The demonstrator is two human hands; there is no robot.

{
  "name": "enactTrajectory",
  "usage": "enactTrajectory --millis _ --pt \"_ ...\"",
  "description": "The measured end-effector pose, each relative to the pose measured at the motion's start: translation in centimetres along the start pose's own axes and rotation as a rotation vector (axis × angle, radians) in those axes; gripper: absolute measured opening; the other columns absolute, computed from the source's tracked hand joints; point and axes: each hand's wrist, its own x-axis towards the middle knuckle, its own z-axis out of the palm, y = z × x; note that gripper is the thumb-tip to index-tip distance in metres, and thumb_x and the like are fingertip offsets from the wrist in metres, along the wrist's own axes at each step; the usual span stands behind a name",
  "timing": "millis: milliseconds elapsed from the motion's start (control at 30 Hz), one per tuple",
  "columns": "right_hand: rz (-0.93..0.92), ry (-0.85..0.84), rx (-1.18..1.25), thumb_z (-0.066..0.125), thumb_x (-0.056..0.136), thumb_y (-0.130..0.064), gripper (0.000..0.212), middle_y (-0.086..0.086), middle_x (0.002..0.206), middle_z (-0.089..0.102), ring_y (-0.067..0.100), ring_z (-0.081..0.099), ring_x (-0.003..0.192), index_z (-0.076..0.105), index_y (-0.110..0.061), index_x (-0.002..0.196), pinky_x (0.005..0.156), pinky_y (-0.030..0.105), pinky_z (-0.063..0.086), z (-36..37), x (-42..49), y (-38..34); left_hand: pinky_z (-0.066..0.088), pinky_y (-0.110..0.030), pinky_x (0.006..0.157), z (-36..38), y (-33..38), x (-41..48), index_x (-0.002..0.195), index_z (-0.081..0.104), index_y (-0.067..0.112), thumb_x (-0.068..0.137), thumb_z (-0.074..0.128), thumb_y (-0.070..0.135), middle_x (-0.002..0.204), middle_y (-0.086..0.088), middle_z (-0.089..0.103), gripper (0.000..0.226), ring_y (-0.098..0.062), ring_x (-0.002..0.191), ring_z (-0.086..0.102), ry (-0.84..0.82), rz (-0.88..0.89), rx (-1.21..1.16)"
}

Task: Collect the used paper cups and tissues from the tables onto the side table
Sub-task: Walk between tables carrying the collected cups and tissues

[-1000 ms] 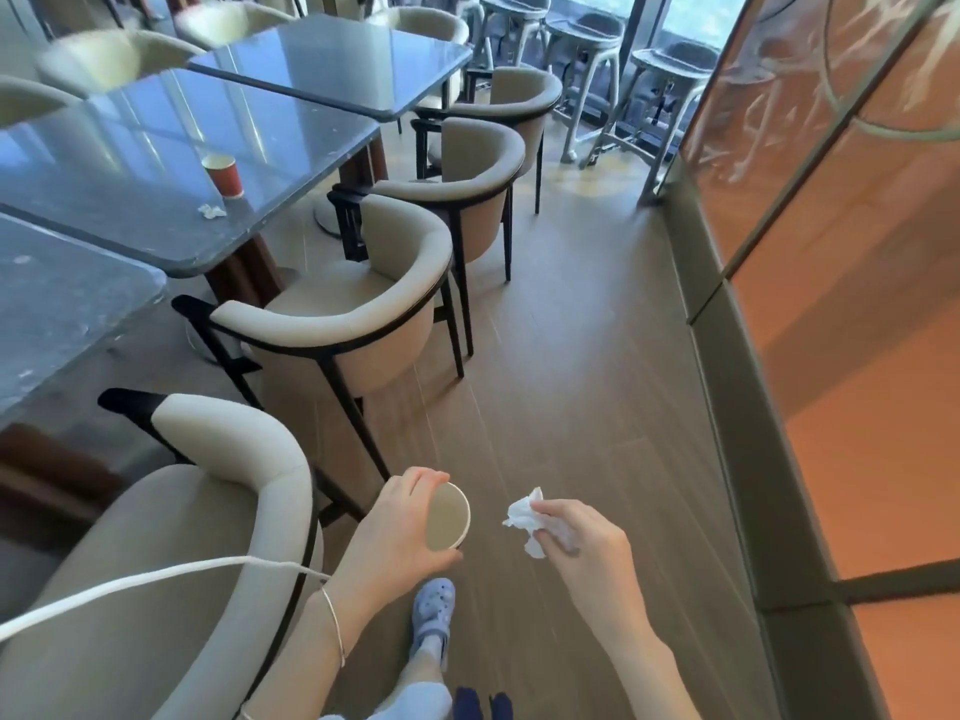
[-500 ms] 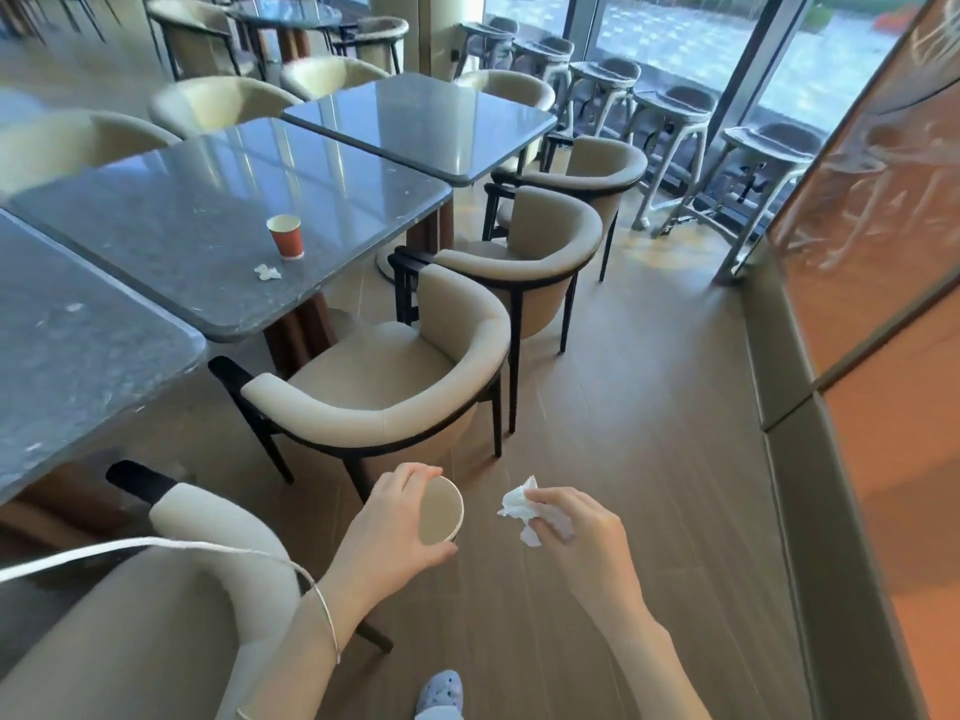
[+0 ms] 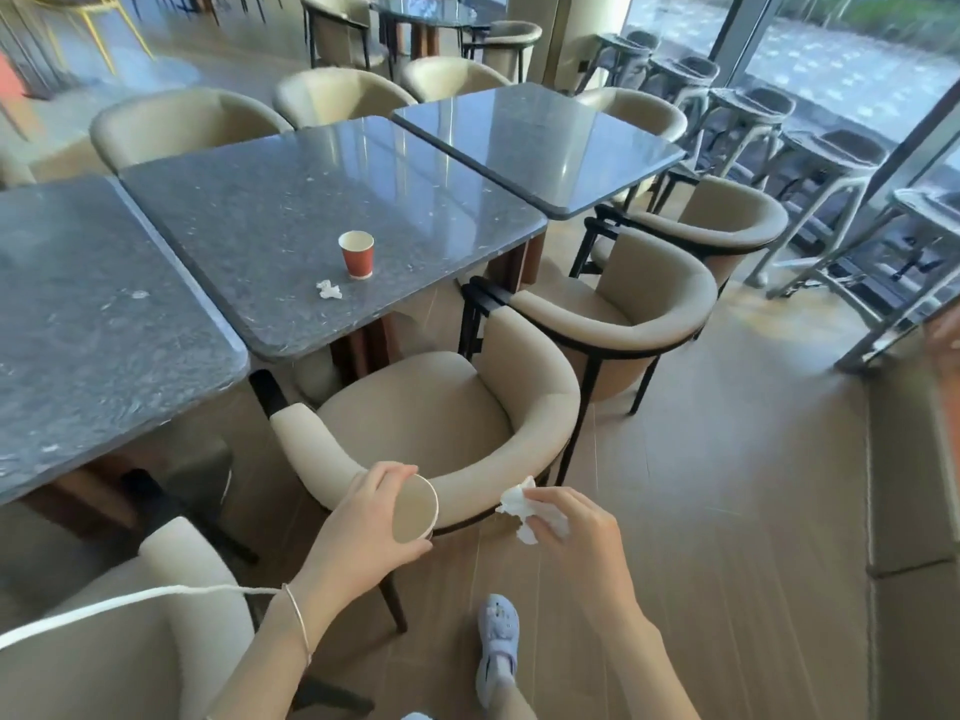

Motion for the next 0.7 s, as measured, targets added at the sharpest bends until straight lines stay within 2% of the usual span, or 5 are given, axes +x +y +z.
enactTrajectory --millis 100,300,533,600,700 --pt "-0.073 -0.057 -0.012 0.065 0.082 -0.009 0.026 -0.014 0.088 0.063 0.006 0.059 0.084 0.067 -0.024 0.102 0.072 0.018 0.045 -0.8 5.4 0.9 0.039 -0.023 0.093 0.3 0.2 4.0 0.131 0.041 0.025 0.065 0.078 0.041 0.126 0.014 0.044 0.077 -0.007 0.113 0.042 0.056 -0.052 0.018" --pt "-0.156 -0.169 -0.043 0.067 0.082 -0.012 0.026 -0.017 0.095 0.062 0.0 0.057 0.088 0.066 -0.027 0.103 0.072 0.005 0.039 -2.6 16.4 2.0 0.039 -0.024 0.093 0.4 1.5 12.0 0.134 0.038 0.024 0.069 0.076 0.043 0.132 0.012 0.041 0.077 -0.009 0.119 0.038 0.124 -0.172 0.065" --pt "-0.243 -0.29 -0.062 0.066 0.082 -0.012 0.024 -0.02 0.094 0.059 0.0 0.055 0.088 0.067 -0.026 0.102 0.074 0.003 0.037 -1.4 25.7 2.2 0.037 -0.027 0.095 0.0 1.0 17.7 0.133 0.041 0.02 0.069 0.077 0.037 0.131 0.008 0.041 0.076 -0.013 0.12 0.038 0.181 -0.279 0.106" --pt "-0.271 -0.306 -0.056 0.066 0.081 -0.013 0.024 -0.02 0.093 0.061 -0.001 0.055 0.087 0.067 -0.027 0.1 0.075 0.006 0.039 -0.4 27.5 2.1 0.039 -0.027 0.093 -0.1 0.2 18.6 0.132 0.042 0.02 0.067 0.078 0.037 0.13 0.008 0.042 0.076 -0.014 0.118 0.039 0.199 -0.311 0.1" --pt "-0.294 -0.371 -0.041 0.066 0.081 -0.012 0.024 -0.015 0.098 0.065 0.004 0.058 0.091 0.067 -0.026 0.1 0.079 0.022 0.047 1.9 30.2 1.5 0.037 -0.024 0.093 -0.5 -1.7 19.9 0.131 0.044 0.02 0.065 0.079 0.039 0.129 0.008 0.043 0.076 -0.014 0.116 0.04 0.219 -0.359 0.108"
